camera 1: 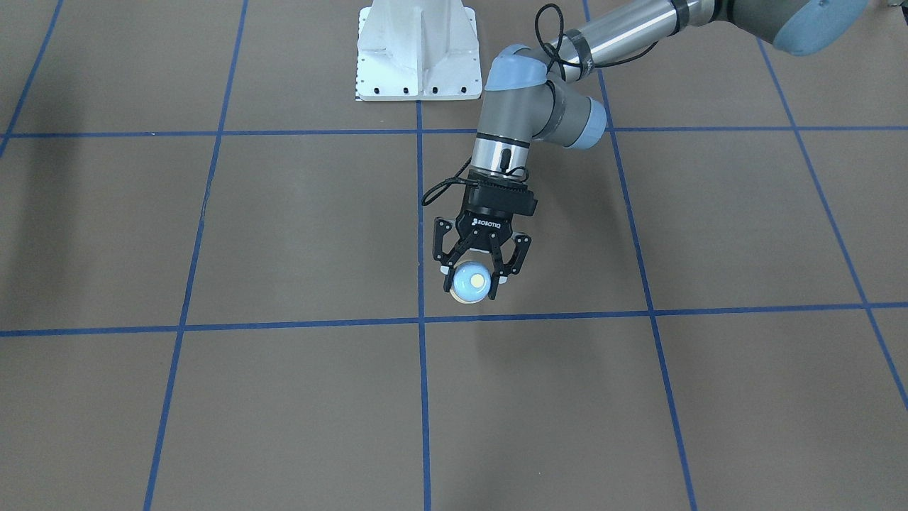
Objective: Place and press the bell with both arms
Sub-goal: 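Carry the blue bell with the left gripper toward the table center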
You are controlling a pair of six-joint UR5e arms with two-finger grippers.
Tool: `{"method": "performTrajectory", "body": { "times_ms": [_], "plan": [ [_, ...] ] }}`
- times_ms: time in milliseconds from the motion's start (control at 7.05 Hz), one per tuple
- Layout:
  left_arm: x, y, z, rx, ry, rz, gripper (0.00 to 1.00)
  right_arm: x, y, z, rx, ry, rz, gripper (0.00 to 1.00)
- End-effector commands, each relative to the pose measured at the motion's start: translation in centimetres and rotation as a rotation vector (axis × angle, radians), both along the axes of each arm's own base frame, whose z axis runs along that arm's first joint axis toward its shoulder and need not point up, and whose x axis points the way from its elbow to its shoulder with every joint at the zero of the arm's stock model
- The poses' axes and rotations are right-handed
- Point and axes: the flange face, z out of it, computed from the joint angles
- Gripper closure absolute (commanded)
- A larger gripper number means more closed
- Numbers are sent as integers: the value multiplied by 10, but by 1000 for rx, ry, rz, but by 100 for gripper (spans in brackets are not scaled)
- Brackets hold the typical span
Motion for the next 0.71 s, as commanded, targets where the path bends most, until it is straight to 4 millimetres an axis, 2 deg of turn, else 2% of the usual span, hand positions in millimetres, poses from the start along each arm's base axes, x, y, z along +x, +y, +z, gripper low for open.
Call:
{"method": "performTrajectory", "body": {
  "times_ms": [0,142,284,426,568],
  "plan": [
    [48,9,-5,18,-21,33,100,0,0,2,-4,-4,0,0],
    [66,19,-7,26,-42,35,100,-2,1,1,-7,-23,-1,0],
    [93,15,-23,46,-92,53,100,-2,1,1,-9,-30,-2,0],
    [103,10,-27,46,-109,56,100,-2,1,2,-12,-32,-2,0],
    [109,11,-18,39,-127,62,100,-2,2,3,-15,-32,-2,0]
  ]
}}
